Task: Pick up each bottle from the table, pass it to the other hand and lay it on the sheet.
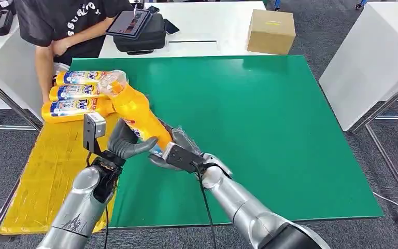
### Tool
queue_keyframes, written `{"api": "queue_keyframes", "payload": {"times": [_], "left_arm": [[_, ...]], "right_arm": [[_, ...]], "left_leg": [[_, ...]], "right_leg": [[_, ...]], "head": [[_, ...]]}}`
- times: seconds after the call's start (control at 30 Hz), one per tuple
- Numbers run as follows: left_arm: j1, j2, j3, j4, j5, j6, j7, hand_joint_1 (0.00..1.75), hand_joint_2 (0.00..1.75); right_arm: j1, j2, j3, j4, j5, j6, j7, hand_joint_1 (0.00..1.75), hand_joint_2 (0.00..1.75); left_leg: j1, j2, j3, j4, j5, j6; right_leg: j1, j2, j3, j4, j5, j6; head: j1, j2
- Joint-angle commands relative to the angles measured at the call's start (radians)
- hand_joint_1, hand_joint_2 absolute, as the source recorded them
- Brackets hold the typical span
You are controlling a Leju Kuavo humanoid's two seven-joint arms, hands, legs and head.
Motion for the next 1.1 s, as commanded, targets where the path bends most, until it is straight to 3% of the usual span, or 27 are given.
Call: {"api": "queue_keyframes", "payload": {"times": [0.03, 0.1, 0.2, 0.27, 0.3, 0.77, 1.1], "left_arm": [[-0.058, 0.003, 0.004, 0.055, 0.001, 0.013, 0.012, 0.0, 1.75], [-0.058, 0.003, 0.004, 0.055, 0.001, 0.013, 0.012, 0.0, 1.75], [-0.047, 0.0, 0.013, 0.035, -0.001, 0.016, 0.013, 0.0, 1.75], [-0.051, -0.005, 0.012, 0.039, -0.002, 0.012, 0.023, 0.0, 1.75], [-0.067, -0.012, 0.005, 0.058, 0.0, 0.002, 0.025, 0.0, 1.75], [-0.073, -0.018, 0.016, 0.072, -0.001, 0.003, 0.02, 0.0, 1.75], [-0.077, -0.021, 0.015, 0.077, 0.002, -0.003, 0.021, 0.0, 1.75]], "right_arm": [[-0.046, 0.016, 0.08, 0.088, 0.094, -0.158, 0.059, 1.75, 1.75], [-0.046, 0.016, 0.08, 0.088, 0.094, -0.158, 0.059, 1.75, 1.75], [-0.051, 0.029, 0.107, 0.103, 0.182, -0.321, 0.13, 1.75, 1.75], [-0.041, 0.031, 0.109, 0.092, 0.16, -0.266, 0.109, 1.75, 1.75], [-0.037, 0.024, 0.083, 0.094, 0.096, -0.129, 0.063, 1.75, 1.75], [-0.048, 0.03, 0.087, 0.117, 0.104, -0.013, 0.032, 1.75, 1.75], [-0.047, 0.031, 0.087, 0.118, 0.108, 0.005, 0.026, 1.75, 1.75]], "left_leg": [[0.001, 0.001, 0.005, 0.001, -0.002, -0.002], [0.001, -0.001, 0.002, 0.0, -0.001, -0.001], [0.001, 0.0, 0.001, 0.0, 0.0, -0.001], [0.001, 0.0, 0.002, 0.0, -0.001, -0.001], [0.001, 0.0, 0.003, 0.0, -0.001, -0.002], [0.002, -0.001, 0.005, 0.001, -0.002, -0.002], [0.002, -0.002, 0.003, 0.001, -0.001, -0.002]], "right_leg": [[0.002, -0.001, 0.005, 0.0, -0.002, -0.005], [0.002, -0.002, 0.003, 0.0, -0.001, -0.004], [0.001, -0.001, 0.002, 0.0, -0.001, -0.003], [0.001, -0.001, 0.002, 0.0, -0.001, -0.003], [0.002, -0.001, 0.004, 0.0, -0.001, -0.004], [0.003, -0.003, 0.006, 0.0, -0.002, -0.005], [0.002, -0.003, 0.005, 0.0, -0.002, -0.004]], "head": [[0.0, 0.0], [0.0, 0.0], [0.0, 0.0], [0.0, 0.0], [0.0, 0.0], [0.0, 0.0], [0.0, 0.0]]}}
